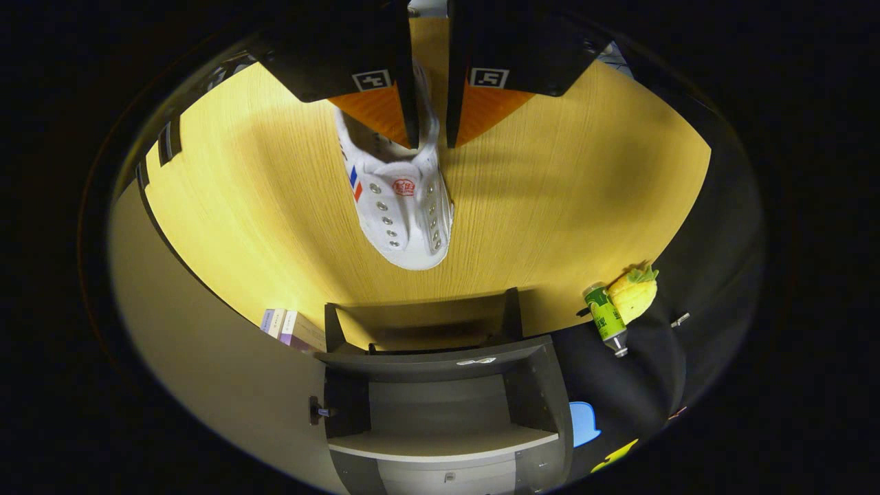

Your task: Open the shoe cabinet door, grab the shoes and put them into the shoe cabinet, then close the shoe cabinet door.

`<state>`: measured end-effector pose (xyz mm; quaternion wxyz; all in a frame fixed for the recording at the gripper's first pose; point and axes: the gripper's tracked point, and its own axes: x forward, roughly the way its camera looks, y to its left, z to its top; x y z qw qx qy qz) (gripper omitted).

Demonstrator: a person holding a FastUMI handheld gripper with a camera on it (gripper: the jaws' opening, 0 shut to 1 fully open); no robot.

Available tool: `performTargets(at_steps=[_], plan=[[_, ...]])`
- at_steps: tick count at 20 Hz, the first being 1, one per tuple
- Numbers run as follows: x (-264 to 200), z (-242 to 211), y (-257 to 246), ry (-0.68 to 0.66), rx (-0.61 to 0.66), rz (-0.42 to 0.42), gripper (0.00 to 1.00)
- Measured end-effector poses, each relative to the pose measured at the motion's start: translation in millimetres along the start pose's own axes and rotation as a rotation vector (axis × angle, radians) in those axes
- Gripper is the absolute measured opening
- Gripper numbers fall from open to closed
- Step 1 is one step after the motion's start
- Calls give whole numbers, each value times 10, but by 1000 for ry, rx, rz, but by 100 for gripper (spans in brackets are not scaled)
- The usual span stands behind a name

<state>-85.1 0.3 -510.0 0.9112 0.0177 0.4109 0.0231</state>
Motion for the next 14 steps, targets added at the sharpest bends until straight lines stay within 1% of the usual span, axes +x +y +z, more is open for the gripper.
performTargets(at_steps=[3,10,12,14], plan=[[156,36,44,-6,11,9,27],[338,217,53,-77,34,-12,26],[402,246,37,-88,33,-19,21],[423,255,36,-105,17,-23,21]])
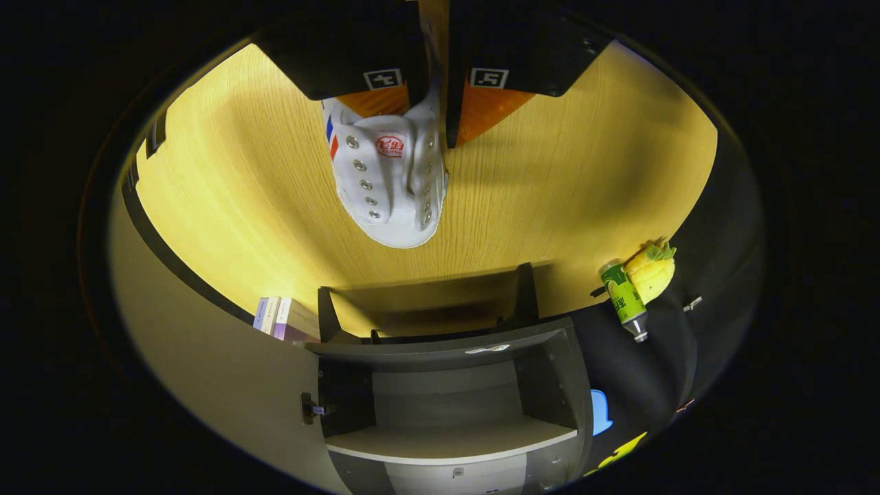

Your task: Open the shoe cabinet door, grab the shoes and put them into the shoe cabinet, then close the shoe cabinet door.

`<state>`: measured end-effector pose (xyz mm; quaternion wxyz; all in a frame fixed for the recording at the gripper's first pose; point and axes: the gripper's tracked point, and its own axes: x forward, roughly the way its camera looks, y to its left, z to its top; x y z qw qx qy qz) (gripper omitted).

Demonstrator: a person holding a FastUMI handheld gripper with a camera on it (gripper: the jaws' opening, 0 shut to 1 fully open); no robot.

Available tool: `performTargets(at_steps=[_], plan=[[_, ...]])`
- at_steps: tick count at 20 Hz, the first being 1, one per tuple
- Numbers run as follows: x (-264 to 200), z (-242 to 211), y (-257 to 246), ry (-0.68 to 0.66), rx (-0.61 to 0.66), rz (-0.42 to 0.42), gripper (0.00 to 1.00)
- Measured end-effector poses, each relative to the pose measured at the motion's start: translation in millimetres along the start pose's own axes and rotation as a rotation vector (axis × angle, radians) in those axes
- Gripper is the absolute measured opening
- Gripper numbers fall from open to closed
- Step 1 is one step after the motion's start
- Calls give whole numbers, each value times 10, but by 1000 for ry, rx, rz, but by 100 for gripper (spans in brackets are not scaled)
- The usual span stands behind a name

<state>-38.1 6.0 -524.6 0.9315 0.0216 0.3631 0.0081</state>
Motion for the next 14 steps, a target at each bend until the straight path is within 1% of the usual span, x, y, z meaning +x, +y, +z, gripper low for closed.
performTargets(at_steps=[4,6,7,9,12,14], plan=[[21,-1,-32,-5,19,-23,21],[26,17,-27,-20,67,-23,21],[100,-13,-55,-26,91,-21,21],[40,20,-62,-17,108,-15,5],[37,10,-54,-7,31,-5,5],[-14,36,-70,6,29,5,5]])
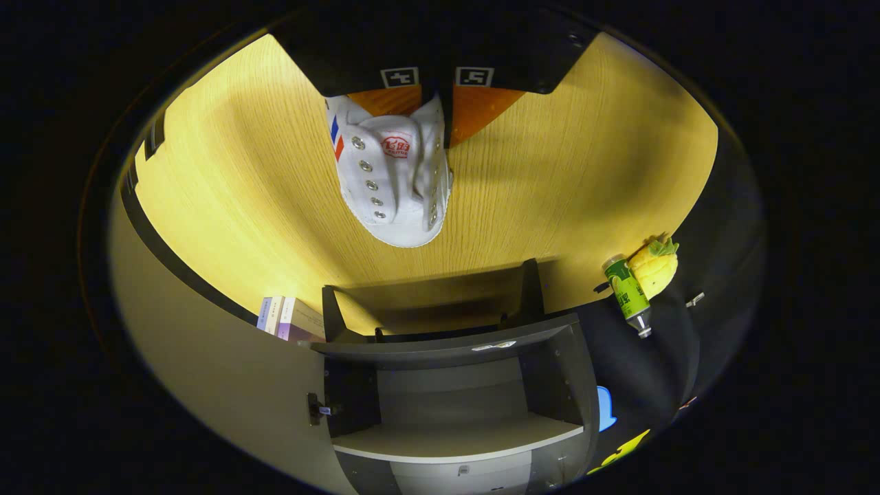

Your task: Open the shoe cabinet door, grab the shoes and put them into the shoe cabinet, then close the shoe cabinet door.

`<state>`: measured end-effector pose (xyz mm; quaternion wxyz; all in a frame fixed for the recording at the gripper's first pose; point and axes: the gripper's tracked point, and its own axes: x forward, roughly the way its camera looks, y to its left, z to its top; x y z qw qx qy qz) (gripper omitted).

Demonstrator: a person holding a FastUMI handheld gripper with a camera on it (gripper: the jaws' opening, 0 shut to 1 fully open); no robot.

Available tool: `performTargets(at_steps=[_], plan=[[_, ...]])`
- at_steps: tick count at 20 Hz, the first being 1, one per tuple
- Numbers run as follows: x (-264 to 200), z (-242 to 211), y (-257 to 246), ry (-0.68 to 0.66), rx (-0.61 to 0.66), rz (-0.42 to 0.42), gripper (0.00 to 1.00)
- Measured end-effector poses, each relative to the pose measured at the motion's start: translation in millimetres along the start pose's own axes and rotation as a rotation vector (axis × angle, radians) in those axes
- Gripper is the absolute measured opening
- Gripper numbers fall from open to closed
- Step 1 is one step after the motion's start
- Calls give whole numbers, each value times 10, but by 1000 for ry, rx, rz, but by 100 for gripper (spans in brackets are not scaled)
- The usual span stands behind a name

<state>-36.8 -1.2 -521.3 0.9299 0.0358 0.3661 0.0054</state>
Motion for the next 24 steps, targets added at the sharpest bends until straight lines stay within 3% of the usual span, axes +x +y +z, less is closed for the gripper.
performTargets(at_steps=[3,8,18,24], plan=[[-100,76,-5,17,-11,24,4],[-517,606,94,-28,-58,49,4],[-1532,2331,532,-298,-145,31,4],[-1577,3211,702,-392,-146,53,4]])
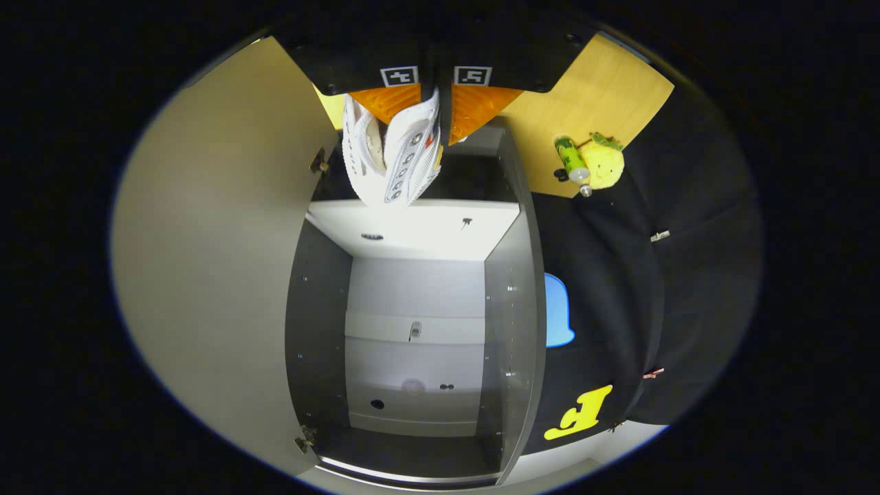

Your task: Open the shoe cabinet door, grab the shoes and put them into the shoe cabinet, then close the shoe cabinet door.

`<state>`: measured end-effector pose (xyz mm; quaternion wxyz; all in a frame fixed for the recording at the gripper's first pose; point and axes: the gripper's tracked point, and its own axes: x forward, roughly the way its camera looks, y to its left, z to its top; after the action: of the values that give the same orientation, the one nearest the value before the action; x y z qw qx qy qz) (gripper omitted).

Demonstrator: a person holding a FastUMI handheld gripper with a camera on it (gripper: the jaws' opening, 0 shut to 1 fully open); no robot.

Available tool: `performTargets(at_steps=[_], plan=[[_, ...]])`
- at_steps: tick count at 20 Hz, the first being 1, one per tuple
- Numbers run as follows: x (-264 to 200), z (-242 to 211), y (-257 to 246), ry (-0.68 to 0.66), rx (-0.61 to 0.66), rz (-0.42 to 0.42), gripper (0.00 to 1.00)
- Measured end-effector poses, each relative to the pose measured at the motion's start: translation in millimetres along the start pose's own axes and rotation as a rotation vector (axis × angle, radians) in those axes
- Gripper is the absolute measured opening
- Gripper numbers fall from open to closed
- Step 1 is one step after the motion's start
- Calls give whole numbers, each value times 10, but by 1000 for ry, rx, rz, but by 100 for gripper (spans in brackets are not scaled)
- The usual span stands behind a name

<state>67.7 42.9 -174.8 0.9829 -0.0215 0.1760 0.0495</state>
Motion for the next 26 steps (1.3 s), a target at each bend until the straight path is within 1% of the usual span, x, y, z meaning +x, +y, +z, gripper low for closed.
performTargets(at_steps=[2,5,10,15,18,22,26], plan=[[174,241,-47,-19,18,0,4],[503,520,-148,-34,5,-12,4],[1184,800,-206,-46,-33,27,4],[1931,907,-247,-31,-50,60,4],[2280,894,-252,-22,-61,72,4],[2601,827,-193,8,-54,107,4],[2800,858,-140,-1,-66,123,4]])
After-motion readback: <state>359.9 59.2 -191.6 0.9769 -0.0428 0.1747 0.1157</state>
